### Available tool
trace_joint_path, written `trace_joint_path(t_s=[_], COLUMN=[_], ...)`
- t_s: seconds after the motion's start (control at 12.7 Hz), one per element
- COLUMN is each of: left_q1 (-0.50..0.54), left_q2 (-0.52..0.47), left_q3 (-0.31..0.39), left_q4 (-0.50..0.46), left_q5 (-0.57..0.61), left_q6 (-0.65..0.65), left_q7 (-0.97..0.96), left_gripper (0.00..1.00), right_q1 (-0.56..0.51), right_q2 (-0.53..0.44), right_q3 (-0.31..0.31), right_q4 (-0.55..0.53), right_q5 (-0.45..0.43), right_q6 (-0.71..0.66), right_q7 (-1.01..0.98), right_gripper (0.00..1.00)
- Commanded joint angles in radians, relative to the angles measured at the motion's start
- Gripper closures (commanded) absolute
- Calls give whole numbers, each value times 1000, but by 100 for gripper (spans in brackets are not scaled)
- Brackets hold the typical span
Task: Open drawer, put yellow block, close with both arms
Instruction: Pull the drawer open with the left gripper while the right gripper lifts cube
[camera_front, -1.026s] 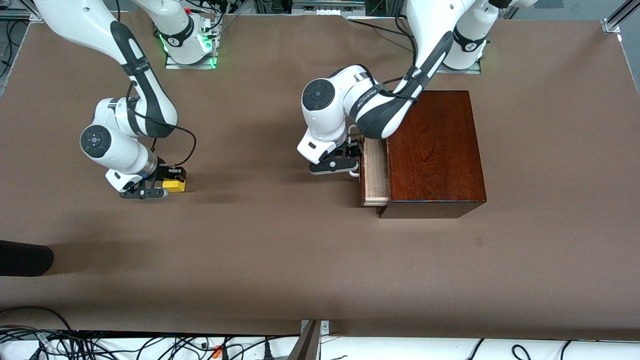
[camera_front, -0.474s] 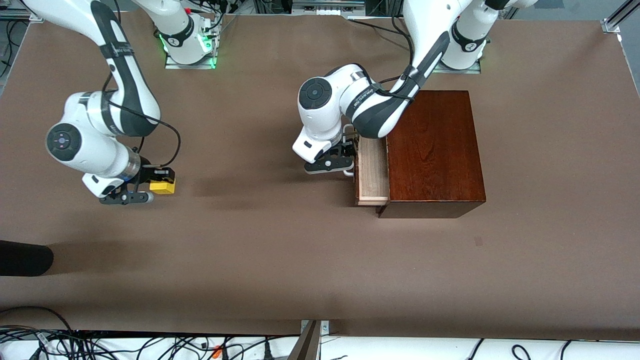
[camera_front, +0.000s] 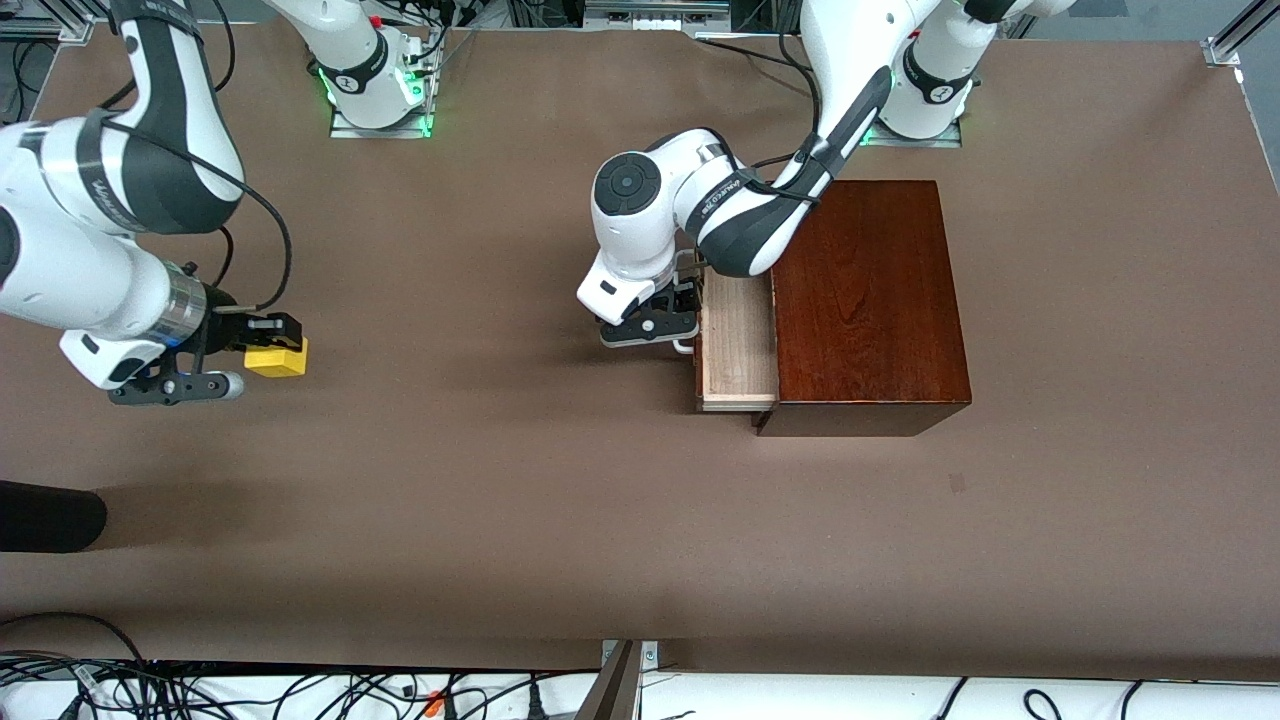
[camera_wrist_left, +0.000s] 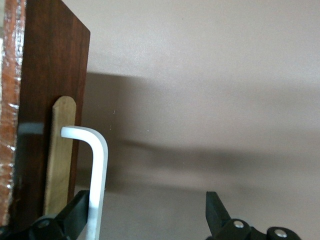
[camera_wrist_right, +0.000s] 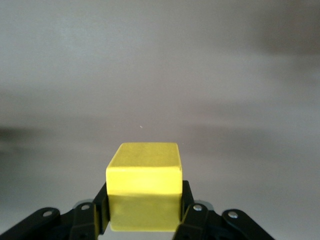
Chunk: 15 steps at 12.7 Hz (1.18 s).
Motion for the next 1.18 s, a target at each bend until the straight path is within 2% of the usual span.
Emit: trace_joint_path(t_s=[0.0,0.39,0.55,0.71,1.11], left_q1=[-24,-22,-21,-5,226], left_q2=[45,-4,-18,-97,-304], left_q3=[-26,-29,-26,-16,-31], left_q4=[58,100,105,105,105], left_q5=[-76,-64,-61,-62,-94], left_q6=[53,-157,-264,-353,-581], left_q7=[-24,29,136,225,538], left_gripper=[0,0,0,0,0], right_q1=[-1,-5,-5,-7,-1], right_q2=[16,30,30,30,30], right_q3=[2,-1,0,0,5], right_q4=[98,92,92,92,94], right_q5=[10,16,16,16,16], right_q6=[-72,-69,-71,-77,-78], right_q7=[-19,-41,-42,-42,-45], right_gripper=[68,68,68,68,68])
